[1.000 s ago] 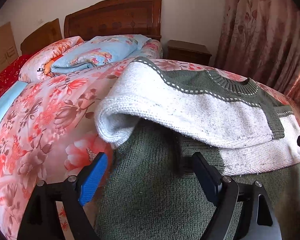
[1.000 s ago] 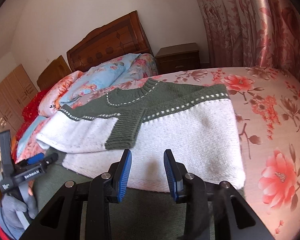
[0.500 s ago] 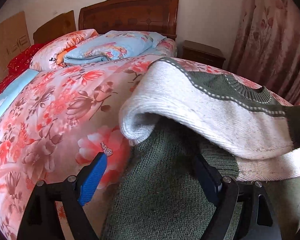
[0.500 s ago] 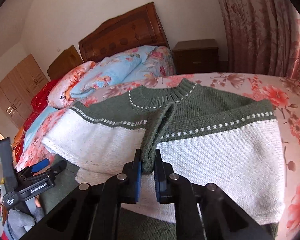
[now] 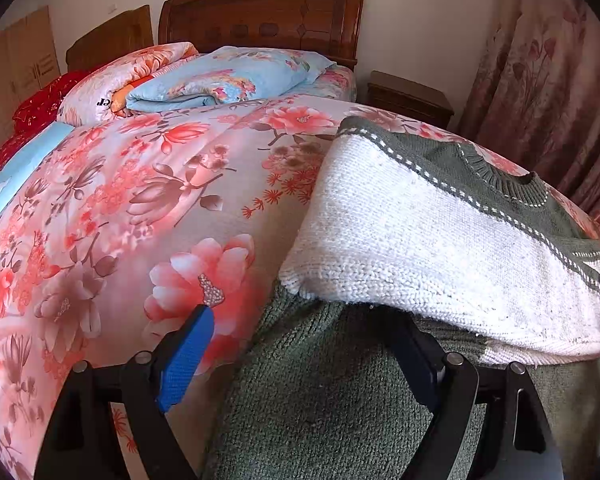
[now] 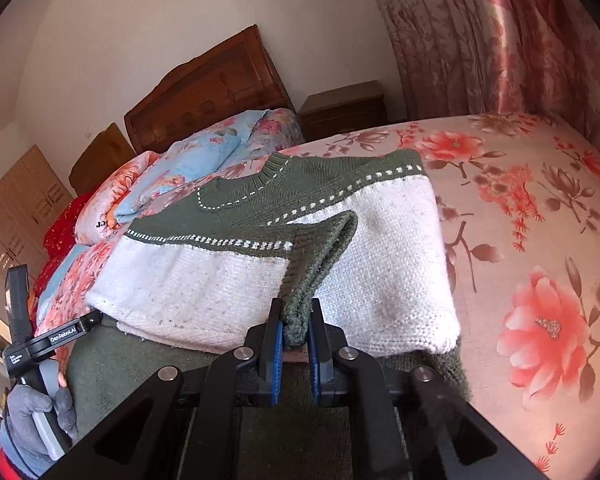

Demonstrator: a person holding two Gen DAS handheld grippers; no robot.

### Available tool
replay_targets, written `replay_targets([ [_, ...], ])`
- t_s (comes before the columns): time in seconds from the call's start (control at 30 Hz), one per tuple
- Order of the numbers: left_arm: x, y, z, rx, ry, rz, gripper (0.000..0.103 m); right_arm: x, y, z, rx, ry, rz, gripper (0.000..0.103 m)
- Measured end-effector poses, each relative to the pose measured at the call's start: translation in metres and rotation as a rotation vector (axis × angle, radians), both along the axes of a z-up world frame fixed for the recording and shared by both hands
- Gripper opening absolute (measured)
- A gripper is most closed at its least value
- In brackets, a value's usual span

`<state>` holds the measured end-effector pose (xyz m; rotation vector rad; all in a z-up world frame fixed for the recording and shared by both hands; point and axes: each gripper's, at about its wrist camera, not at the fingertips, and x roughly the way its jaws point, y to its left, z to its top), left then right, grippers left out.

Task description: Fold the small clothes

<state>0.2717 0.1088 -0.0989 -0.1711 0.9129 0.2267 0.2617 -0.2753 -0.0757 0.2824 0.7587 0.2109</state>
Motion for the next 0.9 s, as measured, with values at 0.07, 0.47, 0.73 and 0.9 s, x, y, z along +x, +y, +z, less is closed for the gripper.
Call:
replay_targets([
  [0.07, 0.001, 0.001, 0.000, -0.005, 0.001, 0.002, 0.103, -0.002, 0.002, -0.002, -0.020, 0.014, -0.010, 0.011],
  [0.47, 0.000, 0.003, 0.000, -0.023, 0.001, 0.005, 0.103, -0.013, -0.013, -0.002, 0.031, 0.048, -0.068, 0.012],
  [0.73, 0.001, 0.003, 0.000, -0.022, 0.004, 0.005, 0.103, -0.029, 0.007, 0.044, -0.207, -0.103, -0.192, 0.025],
  [0.9, -0.002, 0.005, 0.000, -0.020, 0.003, 0.016, 0.103, 0.003, 0.054, 0.021, -0.341, -0.004, -0.003, 0.028],
])
